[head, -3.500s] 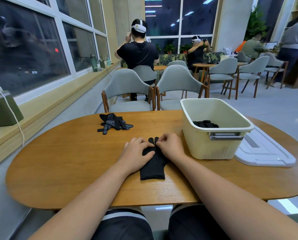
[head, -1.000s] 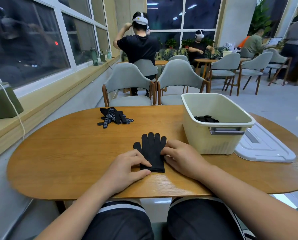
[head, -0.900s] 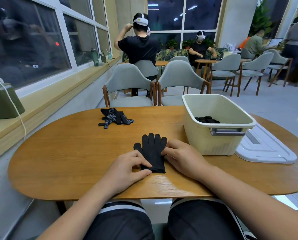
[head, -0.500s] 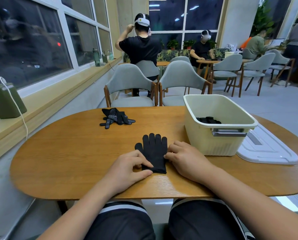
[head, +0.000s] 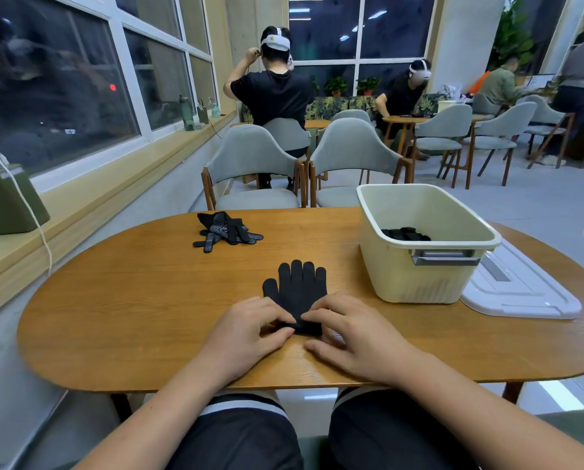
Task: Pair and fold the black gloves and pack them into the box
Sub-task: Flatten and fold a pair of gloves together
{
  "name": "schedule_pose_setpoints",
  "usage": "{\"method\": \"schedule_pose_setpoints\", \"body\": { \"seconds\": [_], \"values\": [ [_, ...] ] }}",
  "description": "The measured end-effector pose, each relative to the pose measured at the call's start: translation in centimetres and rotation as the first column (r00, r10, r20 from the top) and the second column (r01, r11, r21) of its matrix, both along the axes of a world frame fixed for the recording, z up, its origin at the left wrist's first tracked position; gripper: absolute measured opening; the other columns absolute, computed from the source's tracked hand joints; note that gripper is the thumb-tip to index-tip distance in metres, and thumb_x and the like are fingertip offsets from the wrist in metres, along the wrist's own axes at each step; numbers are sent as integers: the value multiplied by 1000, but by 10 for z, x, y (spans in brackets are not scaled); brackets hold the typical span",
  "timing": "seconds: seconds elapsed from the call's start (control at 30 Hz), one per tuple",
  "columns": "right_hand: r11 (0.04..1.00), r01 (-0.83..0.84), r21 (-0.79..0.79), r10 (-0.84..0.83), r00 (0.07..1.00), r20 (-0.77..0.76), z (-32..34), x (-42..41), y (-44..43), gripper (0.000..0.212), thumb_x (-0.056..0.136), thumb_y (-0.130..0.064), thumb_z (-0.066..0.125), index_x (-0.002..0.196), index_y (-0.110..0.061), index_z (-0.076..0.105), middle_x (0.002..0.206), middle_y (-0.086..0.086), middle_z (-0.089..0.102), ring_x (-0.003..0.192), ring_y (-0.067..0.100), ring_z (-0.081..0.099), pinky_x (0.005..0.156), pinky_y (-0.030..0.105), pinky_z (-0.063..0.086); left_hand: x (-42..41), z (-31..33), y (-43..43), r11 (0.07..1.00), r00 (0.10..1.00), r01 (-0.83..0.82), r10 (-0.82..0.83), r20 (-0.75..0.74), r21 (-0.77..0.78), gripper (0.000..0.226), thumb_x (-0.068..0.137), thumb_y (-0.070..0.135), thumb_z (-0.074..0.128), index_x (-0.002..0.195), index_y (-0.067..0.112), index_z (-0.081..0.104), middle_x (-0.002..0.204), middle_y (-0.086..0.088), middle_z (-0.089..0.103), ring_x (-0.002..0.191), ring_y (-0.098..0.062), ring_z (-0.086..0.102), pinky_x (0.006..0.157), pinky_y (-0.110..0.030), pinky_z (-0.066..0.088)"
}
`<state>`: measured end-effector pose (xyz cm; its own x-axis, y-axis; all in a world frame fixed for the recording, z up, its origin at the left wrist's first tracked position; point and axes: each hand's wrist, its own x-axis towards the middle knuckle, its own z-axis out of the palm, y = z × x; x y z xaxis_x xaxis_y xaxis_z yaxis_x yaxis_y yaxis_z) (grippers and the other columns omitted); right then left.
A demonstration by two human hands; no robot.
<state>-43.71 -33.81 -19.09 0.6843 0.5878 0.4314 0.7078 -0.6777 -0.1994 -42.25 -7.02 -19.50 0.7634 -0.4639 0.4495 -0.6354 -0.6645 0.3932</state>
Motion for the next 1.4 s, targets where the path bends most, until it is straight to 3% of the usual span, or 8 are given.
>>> {"method": "schedule_pose_setpoints", "body": {
  "seconds": [0.2,0.4,0.63,0.77,0.87,1.0,1.17,1.4],
  "values": [
    [998,-10,66,9,1000,13,-9,4,10,22,103,-36,68,123,-28,68,110,-12,63,102,12,59,83,36,53,-3,2,-1,997,999,-12,10,-33,-71,17,96,37,77,112,37,76,99,24,73,95,-1,67,83,-30,57],
    [978,44,204,-21,993,-114,-3,2,10,8,105,-33,69,111,-29,66,98,-15,66,89,4,59,78,28,51,-2,2,-1,998,995,-11,4,-103,-65,34,88,41,84,120,43,71,100,22,69,100,-3,66,86,-21,52],
    [890,262,374,-53,872,-486,5,8,8,3,100,-37,77,99,-35,79,92,-15,77,84,6,71,75,19,55,-1,4,0,984,977,-71,36,-210,-161,9,95,40,78,100,45,74,91,18,74,82,-14,68,76,-27,57],
    [915,292,278,-176,909,-377,0,7,14,9,101,-42,73,98,-35,77,89,-16,71,87,2,64,73,18,48,1,5,-2,990,974,-101,77,-214,-104,6,98,41,73,93,43,75,89,20,73,86,-9,67,74,-28,55],
    [925,294,240,-218,929,-299,-4,7,16,9,101,-40,72,95,-34,74,90,-16,61,85,3,59,76,26,50,2,2,-3,991,984,-114,103,-145,-70,10,98,38,74,89,43,72,86,18,67,86,-8,64,71,-24,50],
    [940,243,238,-199,960,-194,-9,6,17,2,100,-32,72,99,-31,71,101,-16,52,90,5,56,81,34,54,-3,2,-4,995,996,-82,78,-52,-65,11,96,29,76,96,40,73,99,20,60,85,-8,63,72,-24,55],
    [985,119,129,-122,992,14,-13,4,17,18,98,-15,63,107,-28,71,110,-10,60,100,16,60,77,39,54,-2,0,-4,1000,998,-19,18,55,6,20,95,19,72,102,37,76,102,26,63,99,-2,59,77,-28,55],
    [985,143,97,-137,988,-65,-4,-4,19,21,95,-40,59,110,-30,70,108,-15,58,97,8,56,79,31,52,-5,2,-5,999,998,-23,21,54,29,15,88,38,73,102,40,73,103,28,63,100,1,59,81,-25,54]
  ]
}}
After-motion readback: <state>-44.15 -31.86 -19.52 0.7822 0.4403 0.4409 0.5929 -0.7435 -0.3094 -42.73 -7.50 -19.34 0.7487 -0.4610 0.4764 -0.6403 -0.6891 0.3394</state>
